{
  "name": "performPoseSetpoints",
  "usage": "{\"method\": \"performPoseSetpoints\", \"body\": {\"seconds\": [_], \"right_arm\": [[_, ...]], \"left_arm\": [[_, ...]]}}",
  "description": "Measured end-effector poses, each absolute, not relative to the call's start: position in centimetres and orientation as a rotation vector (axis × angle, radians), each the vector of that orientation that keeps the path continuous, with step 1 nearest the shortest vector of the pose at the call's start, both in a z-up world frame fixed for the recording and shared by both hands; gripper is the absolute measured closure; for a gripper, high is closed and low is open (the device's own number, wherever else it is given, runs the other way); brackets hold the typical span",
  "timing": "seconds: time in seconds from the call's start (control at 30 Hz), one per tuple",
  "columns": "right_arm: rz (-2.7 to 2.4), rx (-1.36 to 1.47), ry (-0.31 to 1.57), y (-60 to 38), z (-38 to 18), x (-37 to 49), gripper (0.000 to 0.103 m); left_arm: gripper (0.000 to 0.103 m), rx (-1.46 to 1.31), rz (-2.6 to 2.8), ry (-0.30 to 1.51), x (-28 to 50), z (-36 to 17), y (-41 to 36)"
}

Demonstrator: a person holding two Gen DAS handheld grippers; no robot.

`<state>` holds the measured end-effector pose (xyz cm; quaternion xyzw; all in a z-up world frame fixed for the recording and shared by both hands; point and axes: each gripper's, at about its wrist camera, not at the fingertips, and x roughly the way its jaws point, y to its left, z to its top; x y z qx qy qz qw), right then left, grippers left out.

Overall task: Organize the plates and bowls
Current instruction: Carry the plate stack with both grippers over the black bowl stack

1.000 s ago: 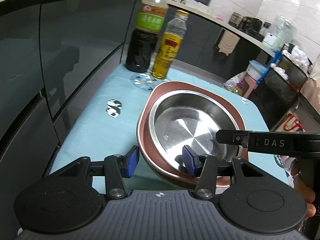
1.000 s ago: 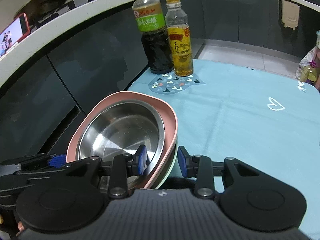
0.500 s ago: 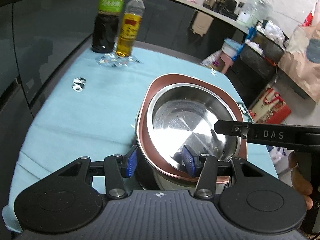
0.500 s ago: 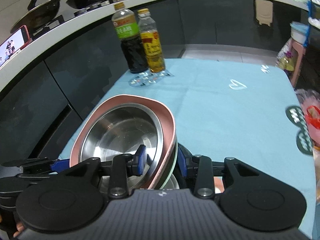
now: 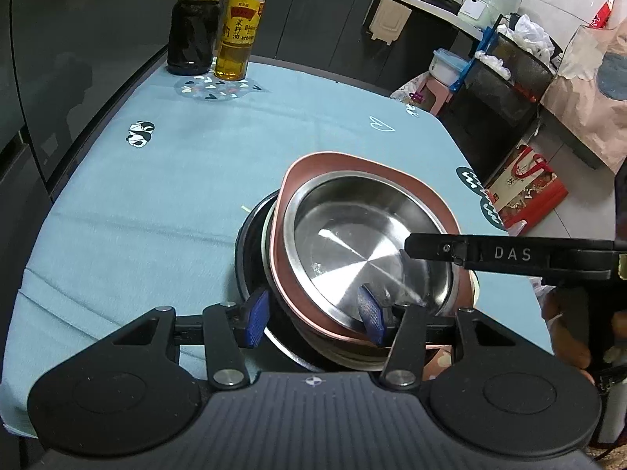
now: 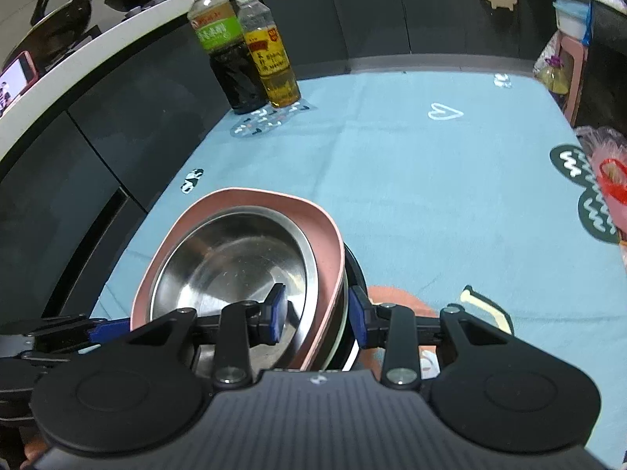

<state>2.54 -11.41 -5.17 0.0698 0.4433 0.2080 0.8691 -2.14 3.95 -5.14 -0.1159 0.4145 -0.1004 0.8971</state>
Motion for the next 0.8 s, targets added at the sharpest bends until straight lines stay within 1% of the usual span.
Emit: {"method": "performPoseSetpoints", "body": {"seconds": [0.1,0.13,0.27,0.37,0.67,0.8], "right_arm": [[0.438,0.176,0.912,-11.9,-5.1,2.5,0.072],[0.435,0.18,0.899,-12.0,-5.0,2.4,0.069],[0.419,0.201,0.867,-12.7,-4.8,2.2,0.06],[0.417,0.241,0.872,-13.6,-5.3,2.0,0.056],[0.456,0.355,0.929,-14.3,-6.8,1.7,0.055],[0.465,0.352,0.949,-13.9,-7.2,1.9,0.055]], "left_arm": [[0.058,-0.234,-0.219,0.846,-2.4,-4.9,4.2],[0.058,-0.235,-0.215,0.841,-2.5,-4.8,4.3],[0.057,-0.259,-0.186,0.819,-2.8,-4.5,5.2],[0.056,-0.293,-0.166,0.804,-2.8,-4.5,6.3],[0.055,-0.362,-0.174,0.819,-2.3,-5.2,7.3],[0.052,-0.377,-0.183,0.838,-1.8,-5.8,7.5]]}}
